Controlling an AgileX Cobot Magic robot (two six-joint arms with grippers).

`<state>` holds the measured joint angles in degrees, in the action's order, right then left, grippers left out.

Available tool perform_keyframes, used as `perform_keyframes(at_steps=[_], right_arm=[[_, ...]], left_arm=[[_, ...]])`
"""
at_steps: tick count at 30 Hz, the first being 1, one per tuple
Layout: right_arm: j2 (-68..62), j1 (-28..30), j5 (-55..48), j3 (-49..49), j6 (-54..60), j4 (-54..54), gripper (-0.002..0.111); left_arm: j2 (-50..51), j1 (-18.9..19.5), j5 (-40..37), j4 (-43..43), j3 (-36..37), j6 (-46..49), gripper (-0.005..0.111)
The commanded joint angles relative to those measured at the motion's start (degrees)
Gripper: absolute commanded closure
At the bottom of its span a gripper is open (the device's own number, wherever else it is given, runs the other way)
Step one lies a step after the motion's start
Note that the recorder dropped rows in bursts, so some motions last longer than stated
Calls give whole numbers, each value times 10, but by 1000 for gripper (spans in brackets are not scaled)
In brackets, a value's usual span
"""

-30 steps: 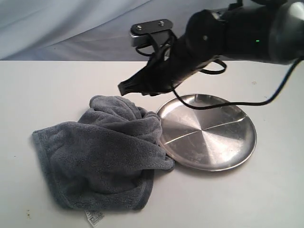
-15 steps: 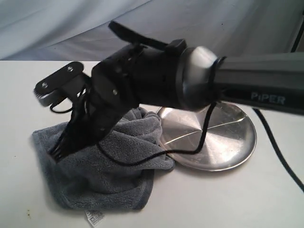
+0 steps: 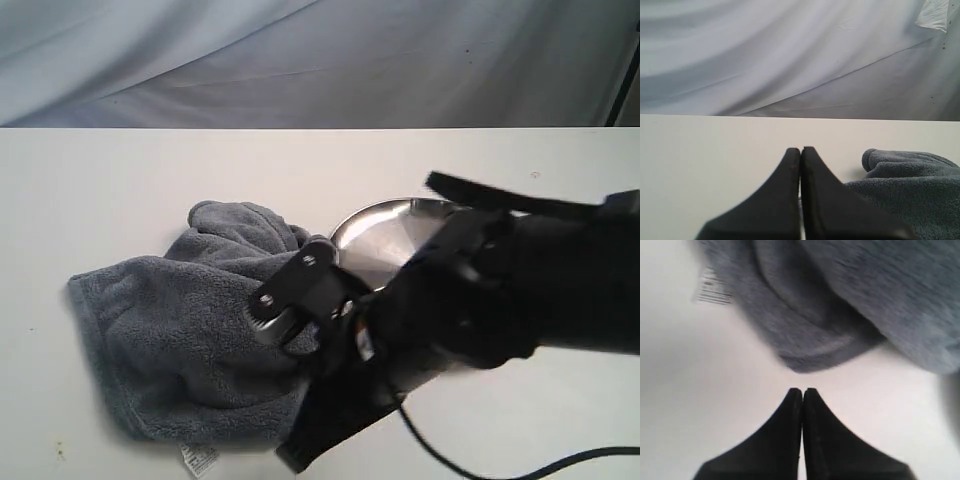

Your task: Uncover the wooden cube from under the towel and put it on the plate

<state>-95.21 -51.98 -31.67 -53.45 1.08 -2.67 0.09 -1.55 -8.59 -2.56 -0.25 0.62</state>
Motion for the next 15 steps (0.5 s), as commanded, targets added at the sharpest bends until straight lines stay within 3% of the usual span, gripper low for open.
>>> perform_keyframes(at_steps=[1, 6, 9, 15], right_arm=[[24, 103, 10, 27, -4, -6, 108], [21, 187, 93, 22, -14, -24, 108], [-8, 207, 55, -55, -14, -28, 108], [-75, 128, 45, -170, -6, -29, 108]], left_arm=[[-1, 0, 2, 0, 3, 0, 105], [-1, 0, 2, 0, 3, -1, 105], [-1, 0, 2, 0, 3, -1, 105], [-1, 0, 2, 0, 3, -1, 105]])
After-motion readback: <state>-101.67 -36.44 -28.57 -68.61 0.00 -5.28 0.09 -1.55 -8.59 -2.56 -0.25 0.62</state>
